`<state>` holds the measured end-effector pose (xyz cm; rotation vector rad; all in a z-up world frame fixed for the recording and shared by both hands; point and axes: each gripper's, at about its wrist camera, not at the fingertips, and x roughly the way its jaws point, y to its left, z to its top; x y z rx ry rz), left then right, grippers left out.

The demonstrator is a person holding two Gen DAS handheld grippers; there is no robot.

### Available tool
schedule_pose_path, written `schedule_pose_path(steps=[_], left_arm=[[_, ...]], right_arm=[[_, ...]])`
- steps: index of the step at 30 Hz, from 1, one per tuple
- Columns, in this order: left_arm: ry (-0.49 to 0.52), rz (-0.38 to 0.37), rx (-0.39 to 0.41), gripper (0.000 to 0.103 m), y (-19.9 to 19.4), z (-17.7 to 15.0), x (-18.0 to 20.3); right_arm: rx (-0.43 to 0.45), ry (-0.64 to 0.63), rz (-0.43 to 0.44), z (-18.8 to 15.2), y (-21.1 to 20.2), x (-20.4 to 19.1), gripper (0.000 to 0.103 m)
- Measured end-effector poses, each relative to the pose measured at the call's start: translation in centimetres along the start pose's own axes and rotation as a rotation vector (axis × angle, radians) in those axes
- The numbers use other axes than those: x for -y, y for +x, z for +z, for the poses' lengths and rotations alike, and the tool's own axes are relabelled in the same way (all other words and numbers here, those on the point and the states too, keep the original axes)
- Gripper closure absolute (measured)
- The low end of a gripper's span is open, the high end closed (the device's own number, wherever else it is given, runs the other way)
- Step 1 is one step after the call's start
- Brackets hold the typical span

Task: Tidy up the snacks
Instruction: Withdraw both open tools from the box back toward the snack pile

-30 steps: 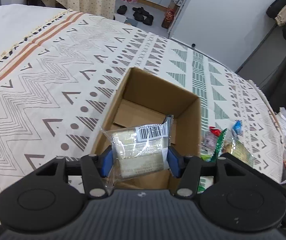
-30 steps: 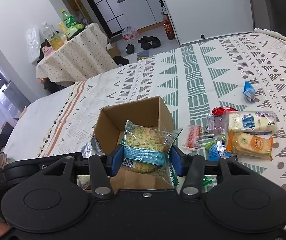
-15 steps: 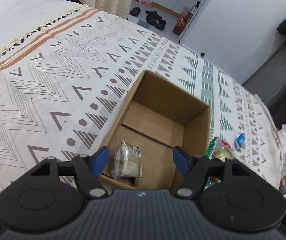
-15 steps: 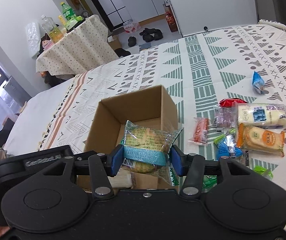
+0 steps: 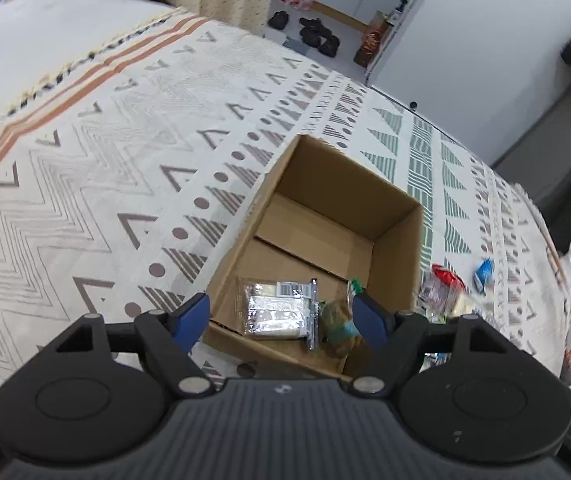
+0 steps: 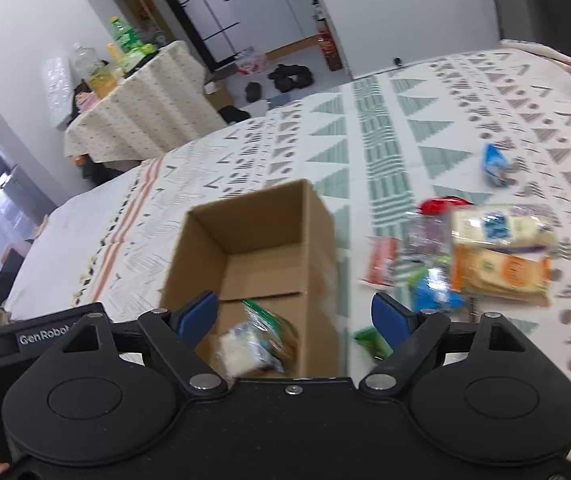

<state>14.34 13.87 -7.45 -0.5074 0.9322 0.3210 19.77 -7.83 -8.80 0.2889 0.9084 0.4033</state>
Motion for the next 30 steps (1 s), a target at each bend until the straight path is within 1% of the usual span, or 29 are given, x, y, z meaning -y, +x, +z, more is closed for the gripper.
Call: schedule_pose_path(steps=[2, 5, 9, 10, 12, 14, 17, 21, 25, 30], left_arm=[[0.024, 0.003, 0.009, 0.022, -0.4, -0.4, 0.7], [0.051, -0.001, 0.012, 0.019, -0.9, -1.3, 1.6], [0.081, 0.009, -0.001, 0.011, -1.1, -2.7, 3.0], [0.085, 0.0, -0.004, 0.01, -1.2, -3.0, 3.3], [0.095, -0.016, -0.001, 0.003, -1.5, -3.6, 3.9], [0.104, -0.027, 0.011, 0.0, -2.0, -4.0, 4.5], [0.113, -0.045, 0.021, 0.0, -2.5, -4.5, 5.3], [0.125, -0.056, 0.029, 0.0, -2.9, -5.0, 6.4], [0.142, -0.067, 0.041, 0.0, -3.4, -5.6, 7.4], [0.157, -0.088, 0.044, 0.0, -3.6, -6.3, 8.3]], right_arm=[[0.01, -0.001, -0.029, -0.3, -0.9, 0.9, 0.013], [0.026, -0.009, -0.048, -0.5, -2.1, 2.2, 0.008], [0.056, -0.01, -0.045, -0.7, -3.7, 3.8, 0.0], [0.064, -0.015, -0.035, -0.7, -4.1, 4.0, 0.0], [0.061, -0.024, -0.031, -0.6, -4.7, 4.6, 0.0], [0.068, -0.006, -0.02, -0.6, -5.3, 5.4, 0.0], [0.075, 0.015, -0.028, -0.7, -6.1, 6.5, 0.0], [0.108, 0.011, -0.057, -0.9, -7.3, 7.8, 0.0], [0.126, 0.008, -0.068, -1.2, -8.3, 9.0, 0.0], [0.154, -0.02, -0.119, -1.3, -9.3, 10.0, 0.0]])
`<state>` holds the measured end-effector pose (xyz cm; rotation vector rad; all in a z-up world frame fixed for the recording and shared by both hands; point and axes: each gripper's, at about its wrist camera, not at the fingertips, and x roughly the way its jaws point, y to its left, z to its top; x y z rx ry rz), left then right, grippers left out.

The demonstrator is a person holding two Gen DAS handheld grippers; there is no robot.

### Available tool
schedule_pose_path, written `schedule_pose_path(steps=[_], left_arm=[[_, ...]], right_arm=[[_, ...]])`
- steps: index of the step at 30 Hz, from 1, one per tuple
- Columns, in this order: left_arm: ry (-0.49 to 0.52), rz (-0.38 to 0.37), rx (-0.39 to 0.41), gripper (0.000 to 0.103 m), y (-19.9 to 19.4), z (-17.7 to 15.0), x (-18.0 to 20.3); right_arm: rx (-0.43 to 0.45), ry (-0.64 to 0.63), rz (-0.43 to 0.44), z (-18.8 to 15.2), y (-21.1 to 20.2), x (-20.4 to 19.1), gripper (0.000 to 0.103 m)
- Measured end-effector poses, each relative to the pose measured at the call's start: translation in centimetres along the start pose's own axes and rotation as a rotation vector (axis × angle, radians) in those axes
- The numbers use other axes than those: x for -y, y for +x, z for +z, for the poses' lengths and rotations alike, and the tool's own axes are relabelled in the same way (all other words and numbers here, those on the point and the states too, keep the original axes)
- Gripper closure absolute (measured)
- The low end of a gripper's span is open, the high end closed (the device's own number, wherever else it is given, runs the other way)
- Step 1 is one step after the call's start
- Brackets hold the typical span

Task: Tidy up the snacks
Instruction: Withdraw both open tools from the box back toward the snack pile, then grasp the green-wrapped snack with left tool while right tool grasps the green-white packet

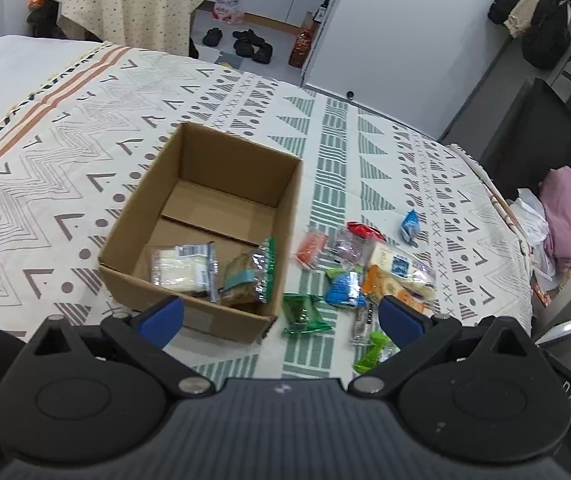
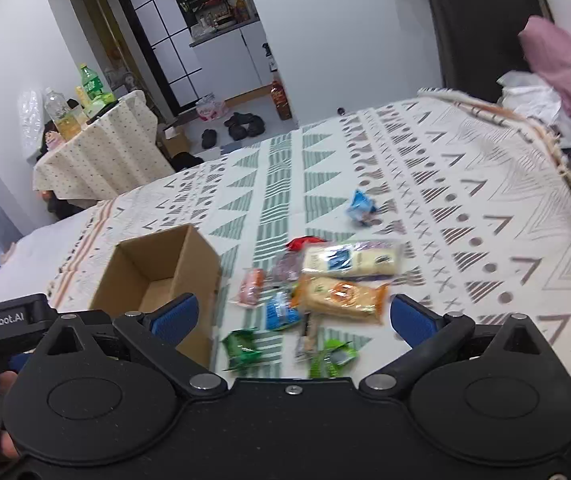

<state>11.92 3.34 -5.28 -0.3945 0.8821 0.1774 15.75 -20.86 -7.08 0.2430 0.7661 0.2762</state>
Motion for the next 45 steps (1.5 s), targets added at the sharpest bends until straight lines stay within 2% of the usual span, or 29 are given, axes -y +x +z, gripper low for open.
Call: schedule_pose_path(steps=[5, 11, 21, 33, 35, 37, 41, 45], left_arm=[[-0.005, -0.025, -0.007, 0.0, -0.1, -0.3, 1.0], [0.008, -0.01, -0.023, 0.0, 0.3, -0.7, 2.4], [0.035, -0.011, -0.063, 0.0, 1.7, -1.7, 4.6], [0.055, -0.042, -0.074, 0.001, 3.6, -2.6, 6.8], [0.053, -0.05, -0.084, 0.001, 4.2, -2.7, 7.0], [0.05, -0.057, -0.089, 0.003, 4.7, -2.8, 7.2], [0.047, -0.045, -0.089, 0.003, 6.0, -3.2, 7.4], [0.024, -0.038, -0.103, 0.013, 7.4, -3.5, 7.0]], right_arm=[[0.004, 0.013, -0.01, 0.2, -0.6, 1.5, 0.0], [-0.011, 0.031, -0.054, 0.2, -1.0, 3.8, 0.0], [-0.018, 0.03, -0.062, -0.1, -1.2, 6.3, 0.0], [-0.05, 0.074, -0.024, -0.6, -0.6, 8.4, 0.001], [-0.061, 0.085, -0.013, -0.7, -0.2, 8.6, 0.004], [-0.079, 0.1, -0.006, -0.9, 0.3, 8.8, 0.012], [-0.118, 0.151, 0.033, -1.0, 1.3, 9.5, 0.017], [-0.151, 0.189, 0.066, -1.1, 2.5, 9.7, 0.027]])
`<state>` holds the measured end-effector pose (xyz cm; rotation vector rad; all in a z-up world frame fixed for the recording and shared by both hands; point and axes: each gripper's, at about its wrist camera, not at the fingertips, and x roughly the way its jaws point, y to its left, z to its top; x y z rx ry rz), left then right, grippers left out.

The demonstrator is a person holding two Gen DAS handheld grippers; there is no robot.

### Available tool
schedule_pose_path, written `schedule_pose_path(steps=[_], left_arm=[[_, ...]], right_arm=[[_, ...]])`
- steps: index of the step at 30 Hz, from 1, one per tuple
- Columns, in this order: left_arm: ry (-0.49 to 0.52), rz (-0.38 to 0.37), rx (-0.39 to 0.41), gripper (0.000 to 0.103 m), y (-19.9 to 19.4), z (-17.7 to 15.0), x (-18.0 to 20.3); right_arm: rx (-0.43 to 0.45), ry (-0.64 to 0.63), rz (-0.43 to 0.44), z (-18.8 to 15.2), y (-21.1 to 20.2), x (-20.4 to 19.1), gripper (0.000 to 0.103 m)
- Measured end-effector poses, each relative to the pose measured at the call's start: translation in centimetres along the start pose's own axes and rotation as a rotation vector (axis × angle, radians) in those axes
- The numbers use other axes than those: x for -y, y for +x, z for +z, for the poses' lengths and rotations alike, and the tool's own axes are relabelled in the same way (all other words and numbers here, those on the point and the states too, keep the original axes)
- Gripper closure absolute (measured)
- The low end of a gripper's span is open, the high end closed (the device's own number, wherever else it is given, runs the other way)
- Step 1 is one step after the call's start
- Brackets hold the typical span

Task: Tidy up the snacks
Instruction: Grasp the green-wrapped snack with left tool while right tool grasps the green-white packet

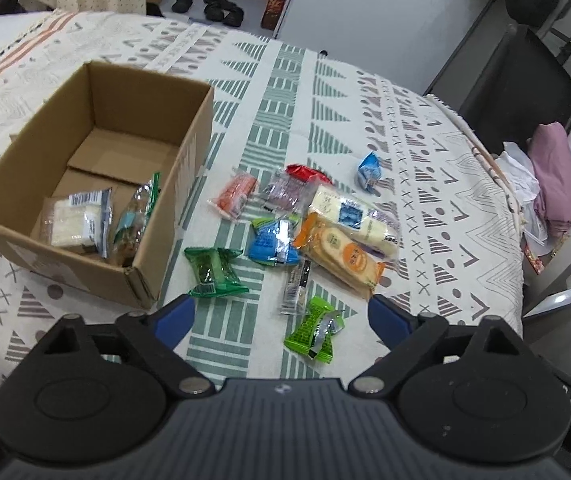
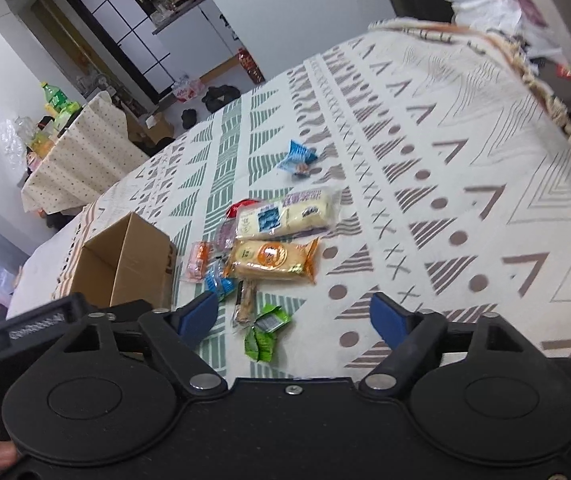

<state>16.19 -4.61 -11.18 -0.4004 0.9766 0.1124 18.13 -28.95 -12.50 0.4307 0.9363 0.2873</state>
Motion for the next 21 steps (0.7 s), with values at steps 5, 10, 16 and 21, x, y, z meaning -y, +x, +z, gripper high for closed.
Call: schedule_pose_path(steps=[5, 10, 16, 21], left_arm=[[-0.023, 0.039, 0.047, 0.018, 0.9, -0.3, 0.0], [-0.046, 0.091, 0.045, 0.027, 2.5, -0.1, 0.0], [-0.068, 0.182, 0.058, 0.036, 4.7, -0.1, -0.2], [-0.053, 0.226, 0.057, 0.038, 6.2, -0.2, -0.2]], right_arm=[[-0.049, 0.021, 0.025, -0.1, 1.8, -0.2, 0.039], [-0.08, 0.055, 0.032, -0.2, 3.1, -0.1, 0.041], [-0.109, 0.069, 0.02, -0.3, 4.6, 0.0, 0.041], [-0.125, 0.099, 0.023, -0.3, 6.1, 0.1, 0.041]])
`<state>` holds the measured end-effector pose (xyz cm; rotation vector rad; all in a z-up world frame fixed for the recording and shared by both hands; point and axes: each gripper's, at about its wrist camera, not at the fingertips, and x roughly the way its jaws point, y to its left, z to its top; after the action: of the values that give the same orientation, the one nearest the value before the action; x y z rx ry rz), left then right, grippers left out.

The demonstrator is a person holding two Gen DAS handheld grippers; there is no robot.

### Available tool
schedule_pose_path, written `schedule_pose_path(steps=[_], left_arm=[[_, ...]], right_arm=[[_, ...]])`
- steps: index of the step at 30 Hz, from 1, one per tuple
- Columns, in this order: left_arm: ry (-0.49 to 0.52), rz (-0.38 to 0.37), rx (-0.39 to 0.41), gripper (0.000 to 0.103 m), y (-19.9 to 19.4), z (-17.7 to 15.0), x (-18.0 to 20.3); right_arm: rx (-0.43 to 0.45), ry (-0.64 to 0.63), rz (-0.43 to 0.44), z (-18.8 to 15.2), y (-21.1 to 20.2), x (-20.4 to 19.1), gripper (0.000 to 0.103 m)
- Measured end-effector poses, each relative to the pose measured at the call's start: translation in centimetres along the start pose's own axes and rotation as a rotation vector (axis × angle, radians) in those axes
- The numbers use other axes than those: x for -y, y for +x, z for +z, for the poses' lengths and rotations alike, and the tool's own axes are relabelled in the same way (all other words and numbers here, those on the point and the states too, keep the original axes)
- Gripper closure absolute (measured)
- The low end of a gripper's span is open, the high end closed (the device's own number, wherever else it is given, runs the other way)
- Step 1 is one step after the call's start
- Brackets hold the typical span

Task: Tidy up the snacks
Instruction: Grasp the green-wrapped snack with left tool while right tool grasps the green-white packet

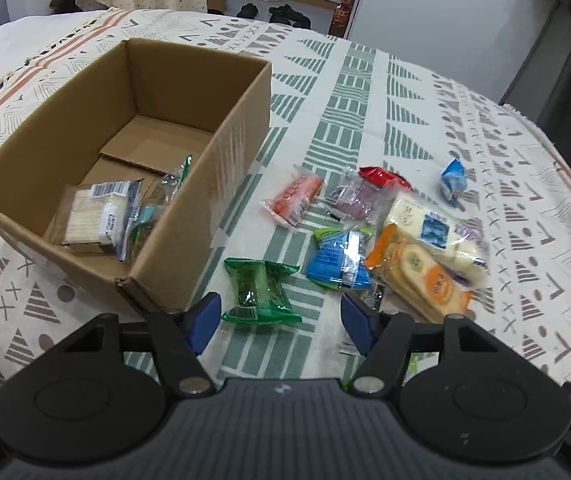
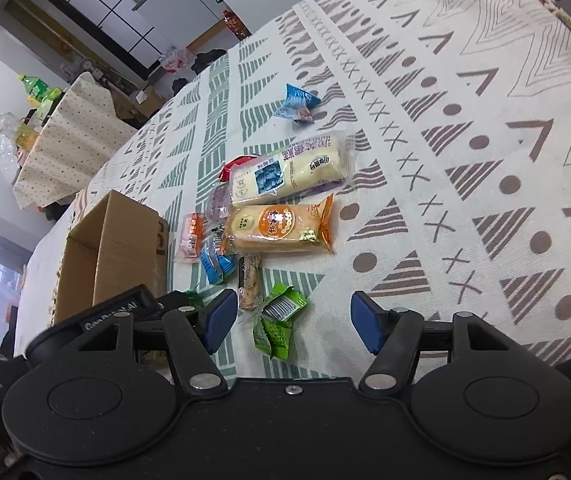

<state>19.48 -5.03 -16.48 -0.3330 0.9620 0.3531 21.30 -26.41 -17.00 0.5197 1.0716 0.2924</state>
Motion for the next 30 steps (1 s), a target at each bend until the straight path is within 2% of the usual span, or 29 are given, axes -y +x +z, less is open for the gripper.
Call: schedule_pose_path(steps=[13, 16, 19, 22, 25, 30], left_arm=[[0.017, 0.069, 0.04, 0.042, 2.2, -1.2, -0.2], [0.008, 0.08, 0.042, 0.045, 2.6, -1.2, -0.3], [-0.008, 0.086, 0.017, 0.057, 3.4, -1.2, -0.6], [-0.027, 0.085, 0.012, 0.062, 3.6, -1.2, -0.9], [-0.028, 0.074, 0.012, 0.071, 3.3, -1.1, -0.8], [-0.034, 0.052, -0.014, 0.072, 2.7, -1.1, -0.8]], right_arm=[[-0.041, 0.024, 0.023, 0.0, 2.4, 0.0, 0.041], [-0.053, 0.025, 0.028, 0.0, 2.8, 0.1, 0.041], [-0.068, 0.028, 0.037, 0.0, 3.4, 0.1, 0.041], [-0.091, 0.034, 0.046, 0.0, 4.3, 0.1, 0.041], [-0.115, 0.044, 0.058, -0.1, 5.3, 0.1, 0.042], [-0.14, 0.046, 0.068, -0.3, 6.1, -0.1, 0.045]])
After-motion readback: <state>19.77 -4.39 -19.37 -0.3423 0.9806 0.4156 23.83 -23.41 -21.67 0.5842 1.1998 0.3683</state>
